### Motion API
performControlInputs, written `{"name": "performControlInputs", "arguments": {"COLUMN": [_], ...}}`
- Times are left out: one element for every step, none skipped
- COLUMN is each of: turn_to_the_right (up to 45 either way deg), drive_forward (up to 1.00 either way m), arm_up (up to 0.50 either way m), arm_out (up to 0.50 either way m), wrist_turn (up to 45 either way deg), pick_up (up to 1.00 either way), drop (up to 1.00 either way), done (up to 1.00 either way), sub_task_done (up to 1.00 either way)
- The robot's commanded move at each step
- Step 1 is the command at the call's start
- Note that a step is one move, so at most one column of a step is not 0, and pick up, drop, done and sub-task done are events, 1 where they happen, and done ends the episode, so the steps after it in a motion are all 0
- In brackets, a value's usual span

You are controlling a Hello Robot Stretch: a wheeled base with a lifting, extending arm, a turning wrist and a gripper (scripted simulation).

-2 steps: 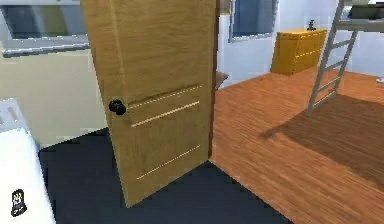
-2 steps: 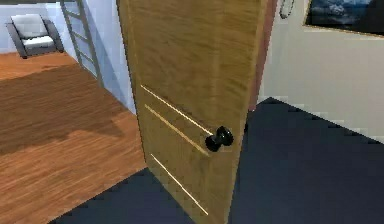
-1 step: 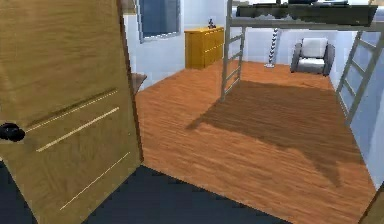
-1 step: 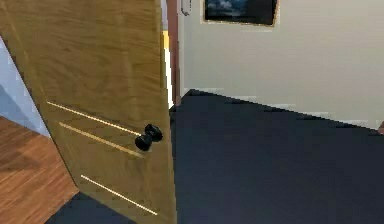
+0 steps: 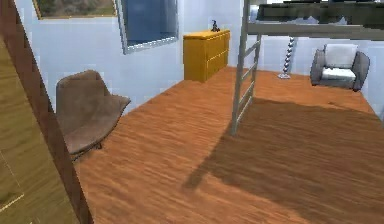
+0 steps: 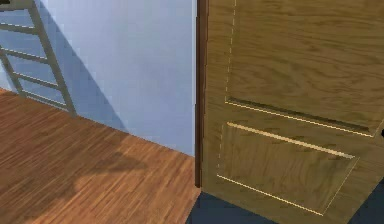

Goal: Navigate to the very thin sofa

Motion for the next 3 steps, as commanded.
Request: {"name": "performControlInputs", "arguments": {"turn_to_the_right": [6.0,0.0,-45.0], "drive_forward": [0.0,0.65,0.0], "arm_up": [0.0,0.0,0.0], "arm_out": [0.0,0.0,0.0], "wrist_turn": [0.0,0.0,0.0], "pick_up": [0.0,0.0,0.0], "drop": [0.0,0.0,0.0], "done": [0.0,0.0,0.0], "sub_task_done": [0.0,0.0,0.0]}}
